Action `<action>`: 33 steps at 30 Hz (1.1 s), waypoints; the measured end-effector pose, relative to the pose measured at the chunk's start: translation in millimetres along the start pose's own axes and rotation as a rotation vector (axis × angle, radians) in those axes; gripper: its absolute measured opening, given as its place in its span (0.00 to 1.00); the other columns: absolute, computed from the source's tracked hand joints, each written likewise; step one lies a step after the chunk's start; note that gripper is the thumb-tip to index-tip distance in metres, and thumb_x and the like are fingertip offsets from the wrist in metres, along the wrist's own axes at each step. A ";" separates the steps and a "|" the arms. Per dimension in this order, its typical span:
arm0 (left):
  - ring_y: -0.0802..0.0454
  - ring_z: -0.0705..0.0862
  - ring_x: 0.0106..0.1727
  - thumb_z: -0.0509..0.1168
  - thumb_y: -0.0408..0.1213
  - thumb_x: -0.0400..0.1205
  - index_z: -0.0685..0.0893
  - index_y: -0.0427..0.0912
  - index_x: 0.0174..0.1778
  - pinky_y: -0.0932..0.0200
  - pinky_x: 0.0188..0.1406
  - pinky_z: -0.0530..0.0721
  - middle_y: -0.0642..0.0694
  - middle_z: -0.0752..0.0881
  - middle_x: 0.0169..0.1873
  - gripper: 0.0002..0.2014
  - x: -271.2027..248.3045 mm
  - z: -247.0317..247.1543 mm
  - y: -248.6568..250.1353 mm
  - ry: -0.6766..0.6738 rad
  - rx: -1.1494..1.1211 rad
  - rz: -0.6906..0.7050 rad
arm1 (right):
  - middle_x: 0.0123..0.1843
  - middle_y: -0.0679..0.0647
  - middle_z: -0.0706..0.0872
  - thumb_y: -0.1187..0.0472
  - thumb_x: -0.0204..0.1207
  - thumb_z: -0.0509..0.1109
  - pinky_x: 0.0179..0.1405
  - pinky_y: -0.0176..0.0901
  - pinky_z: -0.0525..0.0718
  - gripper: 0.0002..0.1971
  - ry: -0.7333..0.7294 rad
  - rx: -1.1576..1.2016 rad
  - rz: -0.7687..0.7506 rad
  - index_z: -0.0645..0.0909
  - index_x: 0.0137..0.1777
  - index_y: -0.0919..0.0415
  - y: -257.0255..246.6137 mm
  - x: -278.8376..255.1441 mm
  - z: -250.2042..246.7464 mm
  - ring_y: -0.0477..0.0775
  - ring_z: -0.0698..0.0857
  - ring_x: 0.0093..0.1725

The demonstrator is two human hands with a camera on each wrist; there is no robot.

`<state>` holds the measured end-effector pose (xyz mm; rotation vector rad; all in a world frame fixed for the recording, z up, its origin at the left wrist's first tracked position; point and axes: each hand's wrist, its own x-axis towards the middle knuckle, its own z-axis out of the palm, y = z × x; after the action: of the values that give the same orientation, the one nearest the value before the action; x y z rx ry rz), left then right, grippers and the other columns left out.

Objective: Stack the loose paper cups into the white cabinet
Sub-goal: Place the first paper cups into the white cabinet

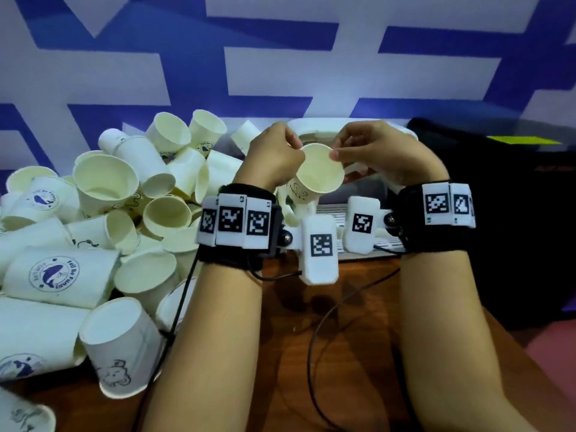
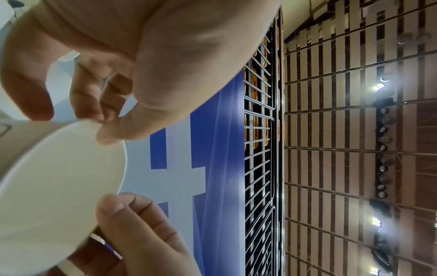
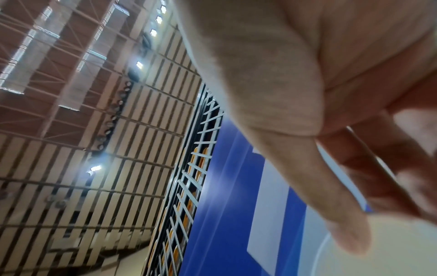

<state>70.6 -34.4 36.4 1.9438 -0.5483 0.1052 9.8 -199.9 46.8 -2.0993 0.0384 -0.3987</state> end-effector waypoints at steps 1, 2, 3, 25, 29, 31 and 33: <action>0.47 0.84 0.53 0.63 0.30 0.80 0.79 0.47 0.46 0.45 0.54 0.88 0.46 0.84 0.50 0.06 1.8 2.5 0.0 -0.008 0.000 0.005 | 0.40 0.56 0.88 0.66 0.76 0.74 0.38 0.42 0.89 0.04 0.008 0.016 -0.002 0.82 0.47 0.64 3.5 1.2 -1.5 0.47 0.88 0.37; 0.47 0.84 0.53 0.64 0.30 0.80 0.79 0.48 0.45 0.44 0.54 0.88 0.46 0.85 0.51 0.07 3.9 6.1 -0.5 -0.016 0.000 0.010 | 0.40 0.55 0.88 0.66 0.76 0.74 0.38 0.42 0.90 0.04 0.018 0.028 -0.002 0.82 0.47 0.64 7.2 2.5 -3.4 0.47 0.88 0.38; 0.47 0.84 0.53 0.64 0.30 0.79 0.79 0.49 0.43 0.44 0.54 0.88 0.46 0.85 0.50 0.07 5.6 9.2 -1.7 -0.020 -0.001 0.018 | 0.40 0.55 0.88 0.66 0.76 0.75 0.37 0.41 0.89 0.04 0.027 0.033 -0.006 0.82 0.47 0.64 9.7 3.0 -5.3 0.46 0.88 0.39; 0.52 0.88 0.50 0.73 0.29 0.75 0.84 0.47 0.41 0.59 0.56 0.83 0.46 0.90 0.45 0.08 39.7 43.0 -42.5 0.149 -0.001 0.187 | 0.49 0.60 0.84 0.75 0.75 0.72 0.56 0.52 0.88 0.11 0.118 0.250 0.019 0.79 0.38 0.60 53.6 35.8 10.8 0.52 0.86 0.48; 0.50 0.87 0.49 0.71 0.28 0.77 0.85 0.42 0.45 0.60 0.53 0.82 0.45 0.89 0.45 0.05 40.2 48.6 -42.1 0.187 0.094 0.215 | 0.49 0.61 0.84 0.75 0.75 0.72 0.55 0.50 0.88 0.10 0.138 0.267 0.037 0.78 0.38 0.61 56.5 37.9 13.8 0.52 0.85 0.49; 0.49 0.86 0.49 0.70 0.27 0.77 0.85 0.42 0.45 0.60 0.51 0.81 0.45 0.89 0.45 0.05 40.3 50.6 -42.9 0.202 0.132 0.216 | 0.48 0.60 0.84 0.76 0.75 0.72 0.54 0.50 0.88 0.10 0.138 0.279 0.044 0.78 0.38 0.61 58.5 38.9 15.0 0.52 0.85 0.48; 0.49 0.86 0.48 0.70 0.28 0.77 0.85 0.42 0.45 0.61 0.50 0.80 0.46 0.88 0.45 0.05 40.3 51.5 -43.7 0.208 0.164 0.221 | 0.47 0.59 0.85 0.75 0.75 0.71 0.52 0.51 0.90 0.10 0.124 0.292 0.053 0.78 0.38 0.62 60.3 39.4 14.8 0.52 0.86 0.47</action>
<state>116.1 -78.7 -10.1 1.9947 -0.6284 0.5010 59.3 -227.3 -0.2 -1.7807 0.1021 -0.4730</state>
